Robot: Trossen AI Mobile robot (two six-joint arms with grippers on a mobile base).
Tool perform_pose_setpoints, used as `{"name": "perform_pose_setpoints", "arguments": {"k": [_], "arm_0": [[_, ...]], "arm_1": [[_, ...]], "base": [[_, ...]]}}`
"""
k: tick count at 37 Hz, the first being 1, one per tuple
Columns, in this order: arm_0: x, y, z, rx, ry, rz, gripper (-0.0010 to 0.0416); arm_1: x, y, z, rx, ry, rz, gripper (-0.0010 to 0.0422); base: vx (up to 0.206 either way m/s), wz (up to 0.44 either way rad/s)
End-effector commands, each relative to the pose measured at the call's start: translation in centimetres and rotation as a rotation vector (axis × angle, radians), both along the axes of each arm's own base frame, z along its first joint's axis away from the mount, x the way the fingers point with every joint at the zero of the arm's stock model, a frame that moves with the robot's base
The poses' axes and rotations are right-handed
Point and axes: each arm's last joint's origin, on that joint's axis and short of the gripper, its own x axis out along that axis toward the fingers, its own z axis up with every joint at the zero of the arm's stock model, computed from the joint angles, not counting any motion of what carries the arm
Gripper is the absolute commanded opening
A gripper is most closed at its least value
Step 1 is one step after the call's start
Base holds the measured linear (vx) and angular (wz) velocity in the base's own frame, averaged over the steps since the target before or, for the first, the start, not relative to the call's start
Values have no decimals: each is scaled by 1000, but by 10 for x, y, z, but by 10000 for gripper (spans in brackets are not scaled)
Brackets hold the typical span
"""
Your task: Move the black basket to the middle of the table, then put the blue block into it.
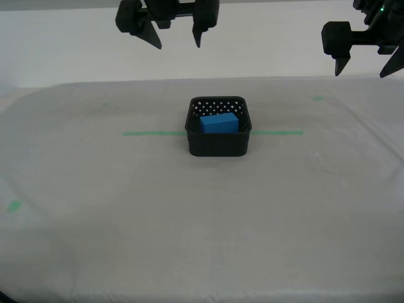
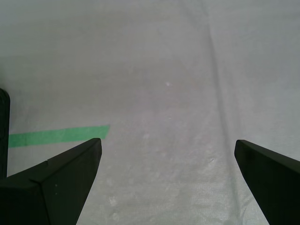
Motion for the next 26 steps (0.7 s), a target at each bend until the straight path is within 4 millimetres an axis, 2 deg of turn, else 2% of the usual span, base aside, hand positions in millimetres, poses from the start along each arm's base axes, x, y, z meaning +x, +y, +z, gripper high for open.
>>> {"name": "perform_pose_setpoints", "arguments": {"k": [1, 10, 19, 26], "arm_0": [[0, 0, 0, 0, -1, 1, 399], [0, 0, 0, 0, -1, 1, 398], [0, 0, 0, 0, -1, 1, 398], [0, 0, 0, 0, -1, 1, 399]], "arm_1": [[3, 13, 4, 10, 6, 19, 401], [10, 40, 6, 45, 40, 67, 401], [17, 59, 6, 65, 44, 92, 401], [19, 75, -1, 55, 65, 114, 401]], "base": [[0, 0], [0, 0], [0, 0], [0, 0]]}}
